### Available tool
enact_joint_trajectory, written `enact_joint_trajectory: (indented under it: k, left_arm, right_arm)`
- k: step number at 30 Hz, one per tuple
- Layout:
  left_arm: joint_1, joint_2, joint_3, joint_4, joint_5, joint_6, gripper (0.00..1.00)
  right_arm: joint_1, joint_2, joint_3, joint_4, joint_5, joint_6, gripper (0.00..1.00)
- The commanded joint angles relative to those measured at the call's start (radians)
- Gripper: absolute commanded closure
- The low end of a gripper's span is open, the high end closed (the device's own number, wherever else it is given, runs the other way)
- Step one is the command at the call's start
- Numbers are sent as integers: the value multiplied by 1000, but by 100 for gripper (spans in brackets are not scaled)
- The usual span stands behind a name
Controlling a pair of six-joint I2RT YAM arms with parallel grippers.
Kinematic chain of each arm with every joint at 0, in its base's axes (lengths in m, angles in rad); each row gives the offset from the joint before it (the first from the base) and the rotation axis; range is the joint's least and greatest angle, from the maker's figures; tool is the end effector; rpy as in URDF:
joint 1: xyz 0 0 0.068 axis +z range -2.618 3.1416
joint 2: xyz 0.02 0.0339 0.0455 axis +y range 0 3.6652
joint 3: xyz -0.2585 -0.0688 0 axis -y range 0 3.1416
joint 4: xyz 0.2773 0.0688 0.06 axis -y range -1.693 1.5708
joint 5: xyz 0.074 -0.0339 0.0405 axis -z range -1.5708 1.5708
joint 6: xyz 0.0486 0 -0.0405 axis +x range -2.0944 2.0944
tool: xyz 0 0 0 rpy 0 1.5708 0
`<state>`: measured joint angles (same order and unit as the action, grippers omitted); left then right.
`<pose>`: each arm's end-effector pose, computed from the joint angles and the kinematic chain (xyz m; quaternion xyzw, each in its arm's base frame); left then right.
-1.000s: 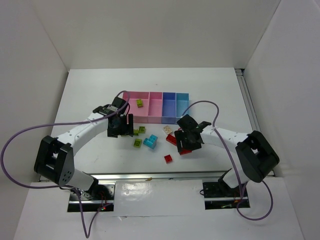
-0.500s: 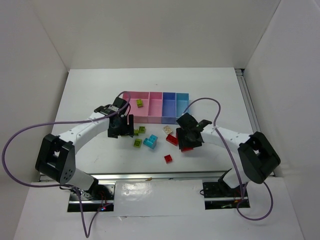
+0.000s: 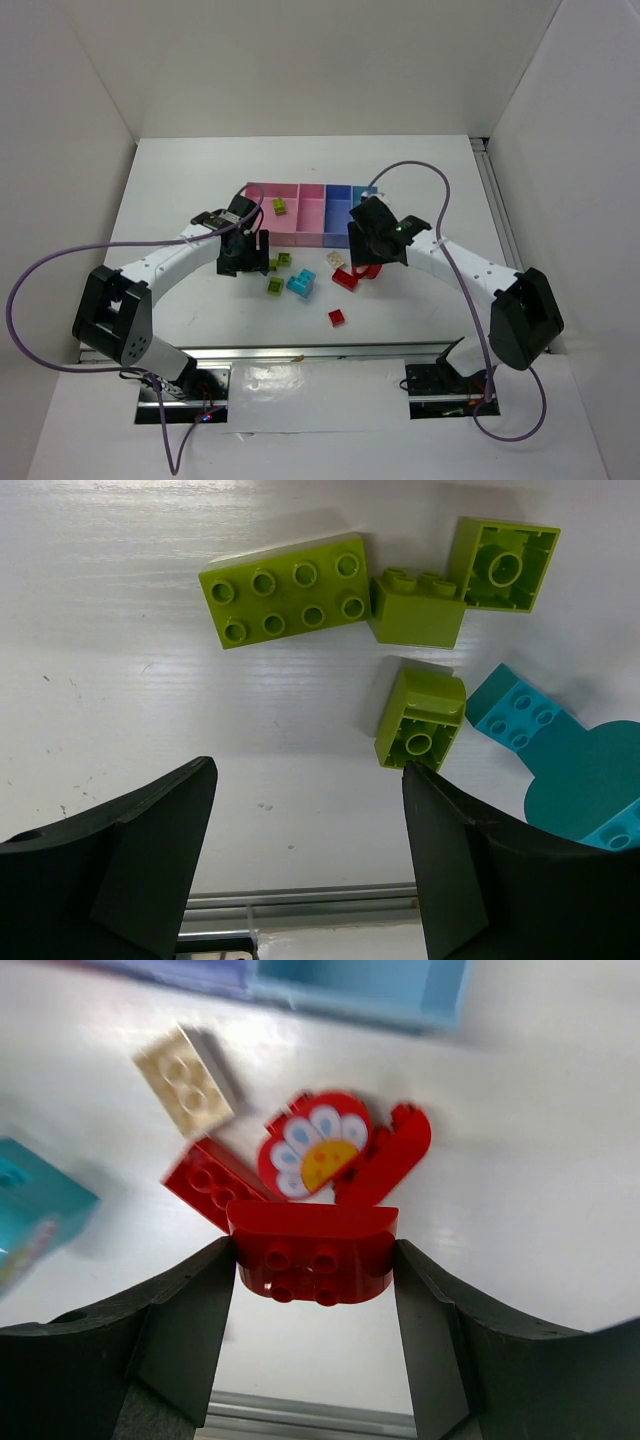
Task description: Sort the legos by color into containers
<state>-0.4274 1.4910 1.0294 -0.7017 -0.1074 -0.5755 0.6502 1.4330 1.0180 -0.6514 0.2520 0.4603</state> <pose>0.2960 -0.1291 0.1891 -0.0832 0.9744 -0.0510 0.2024 0.2628 0.1846 0.2067 -0.0599 0.9593 0.0271 0.2745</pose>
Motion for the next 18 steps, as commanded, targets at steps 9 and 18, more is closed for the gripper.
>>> enact_joint_trajectory:
  k: [9, 18]
  left_arm:
    - [-4, 8, 53, -13, -21, 17, 15]
    - [-4, 26, 64, -22, -32, 17, 15]
  right_arm:
    - [-144, 173, 309, 78, 46, -129, 32]
    - [-205, 336, 398, 160, 33, -163, 11]
